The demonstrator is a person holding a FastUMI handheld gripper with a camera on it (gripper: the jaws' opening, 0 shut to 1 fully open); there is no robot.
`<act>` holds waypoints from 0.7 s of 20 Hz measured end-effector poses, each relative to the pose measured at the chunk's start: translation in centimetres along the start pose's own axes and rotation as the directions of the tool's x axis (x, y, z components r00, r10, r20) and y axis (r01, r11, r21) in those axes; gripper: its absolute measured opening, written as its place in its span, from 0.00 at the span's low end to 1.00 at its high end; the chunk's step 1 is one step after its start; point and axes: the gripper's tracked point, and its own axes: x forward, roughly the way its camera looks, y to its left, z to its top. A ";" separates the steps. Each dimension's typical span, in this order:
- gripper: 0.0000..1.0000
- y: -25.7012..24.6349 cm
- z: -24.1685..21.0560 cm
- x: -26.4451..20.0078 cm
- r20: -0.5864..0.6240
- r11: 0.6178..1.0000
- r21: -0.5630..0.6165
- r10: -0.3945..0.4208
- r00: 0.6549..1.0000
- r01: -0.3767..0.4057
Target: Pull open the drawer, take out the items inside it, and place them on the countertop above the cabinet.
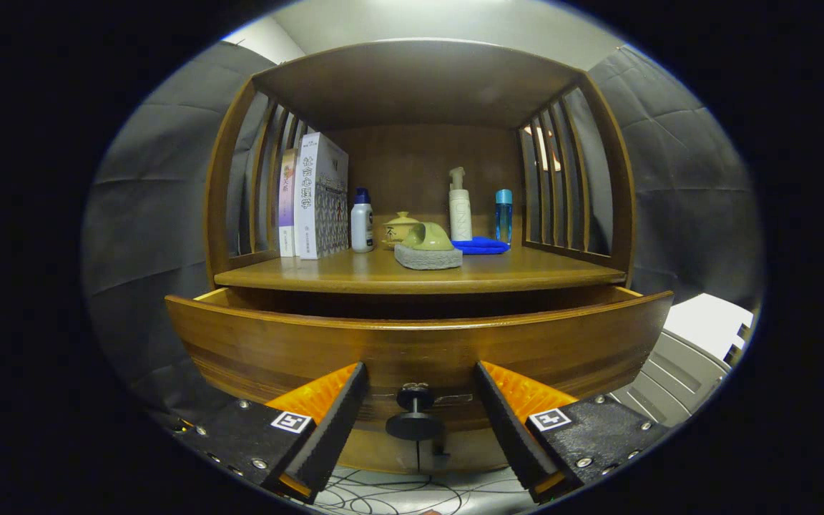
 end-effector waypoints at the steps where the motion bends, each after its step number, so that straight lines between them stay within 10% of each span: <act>1: 0.95 -0.1 0.1 0.7 0.005 1.000 -0.005 -0.001 1.000 0.001; 14: 0.95 -0.4 0.6 6.4 0.014 0.999 -0.041 -0.029 0.999 0.030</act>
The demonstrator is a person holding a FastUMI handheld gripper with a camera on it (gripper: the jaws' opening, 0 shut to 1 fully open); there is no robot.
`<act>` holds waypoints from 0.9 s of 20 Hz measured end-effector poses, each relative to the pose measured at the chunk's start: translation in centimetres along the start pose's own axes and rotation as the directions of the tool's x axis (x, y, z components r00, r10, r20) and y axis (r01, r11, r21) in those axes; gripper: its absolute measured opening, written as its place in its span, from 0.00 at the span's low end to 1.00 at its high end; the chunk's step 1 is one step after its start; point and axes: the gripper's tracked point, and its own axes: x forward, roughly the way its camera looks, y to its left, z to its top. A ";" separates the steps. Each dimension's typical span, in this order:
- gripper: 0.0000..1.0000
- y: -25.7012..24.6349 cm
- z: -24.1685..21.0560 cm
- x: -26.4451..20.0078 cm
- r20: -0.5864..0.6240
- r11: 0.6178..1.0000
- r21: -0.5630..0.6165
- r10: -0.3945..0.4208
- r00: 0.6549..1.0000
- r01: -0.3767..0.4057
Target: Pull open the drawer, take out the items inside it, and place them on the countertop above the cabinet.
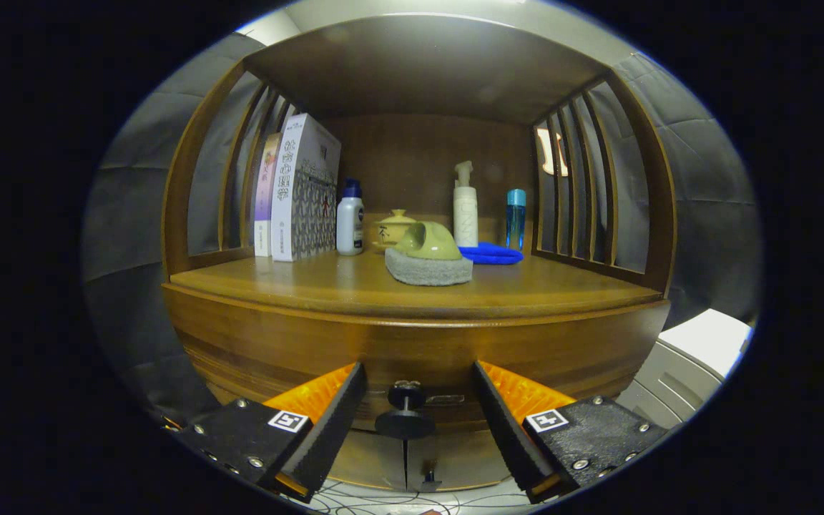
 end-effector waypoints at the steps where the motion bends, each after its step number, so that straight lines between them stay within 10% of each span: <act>1: 0.95 0.1 0.0 -0.1 -0.003 1.000 -0.002 0.003 1.000 -0.003; 18: 0.94 3.1 20.0 -14.0 0.100 0.994 -0.036 0.109 0.989 -0.106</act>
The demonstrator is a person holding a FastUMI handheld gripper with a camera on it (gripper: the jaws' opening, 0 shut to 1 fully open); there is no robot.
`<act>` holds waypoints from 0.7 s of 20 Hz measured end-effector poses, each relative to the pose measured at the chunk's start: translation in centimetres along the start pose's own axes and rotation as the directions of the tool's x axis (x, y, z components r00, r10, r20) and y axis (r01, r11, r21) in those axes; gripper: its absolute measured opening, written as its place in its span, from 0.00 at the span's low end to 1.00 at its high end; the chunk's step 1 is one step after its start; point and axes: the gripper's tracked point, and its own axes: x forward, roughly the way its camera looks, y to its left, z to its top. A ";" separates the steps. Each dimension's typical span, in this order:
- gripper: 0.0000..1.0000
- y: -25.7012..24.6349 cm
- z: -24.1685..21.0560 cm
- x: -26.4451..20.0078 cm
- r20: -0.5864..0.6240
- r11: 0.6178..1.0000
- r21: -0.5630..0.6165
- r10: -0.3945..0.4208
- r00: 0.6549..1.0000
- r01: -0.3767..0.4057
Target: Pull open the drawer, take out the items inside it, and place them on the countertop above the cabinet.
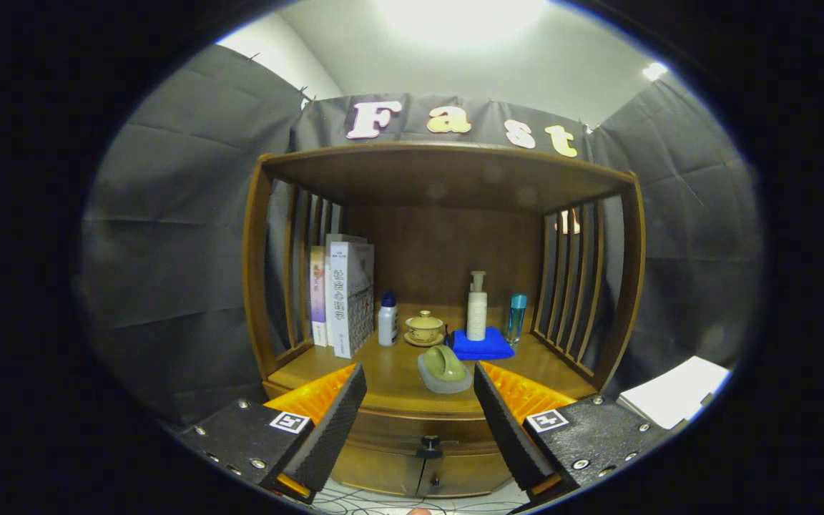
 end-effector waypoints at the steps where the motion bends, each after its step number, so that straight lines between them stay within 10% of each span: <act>1: 0.94 0.9 1.2 -0.8 0.013 1.000 -0.001 0.018 1.000 -0.018; 14: 0.95 0.4 2.7 -5.9 0.038 0.997 0.000 -0.076 0.996 0.076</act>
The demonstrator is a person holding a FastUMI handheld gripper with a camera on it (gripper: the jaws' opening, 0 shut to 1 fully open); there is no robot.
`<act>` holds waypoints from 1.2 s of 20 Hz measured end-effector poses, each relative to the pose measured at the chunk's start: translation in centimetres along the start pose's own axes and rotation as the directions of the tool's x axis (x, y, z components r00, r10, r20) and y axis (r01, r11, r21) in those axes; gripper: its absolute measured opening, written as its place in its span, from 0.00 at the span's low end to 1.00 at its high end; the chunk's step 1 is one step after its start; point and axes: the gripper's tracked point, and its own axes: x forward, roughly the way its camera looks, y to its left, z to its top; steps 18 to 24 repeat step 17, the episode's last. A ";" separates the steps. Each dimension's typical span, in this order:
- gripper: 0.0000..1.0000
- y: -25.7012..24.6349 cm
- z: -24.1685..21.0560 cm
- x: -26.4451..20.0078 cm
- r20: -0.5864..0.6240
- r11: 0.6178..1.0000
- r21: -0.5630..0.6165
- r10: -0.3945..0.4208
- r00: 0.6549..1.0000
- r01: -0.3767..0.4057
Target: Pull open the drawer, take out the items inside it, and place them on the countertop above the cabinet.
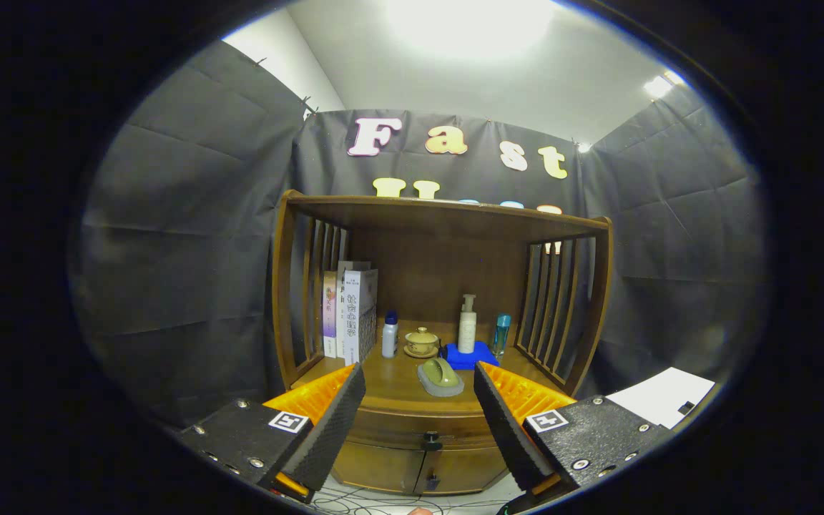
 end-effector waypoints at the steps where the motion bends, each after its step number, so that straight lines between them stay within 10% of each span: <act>1: 0.95 0.0 -0.2 0.0 -0.008 1.000 0.027 0.007 1.000 -0.007; 9: 0.95 -3.7 0.1 -0.1 0.018 0.996 0.020 -0.084 0.996 0.083; 24: 0.95 -1.9 -1.0 0.5 -0.012 1.000 -0.016 -0.023 1.000 0.023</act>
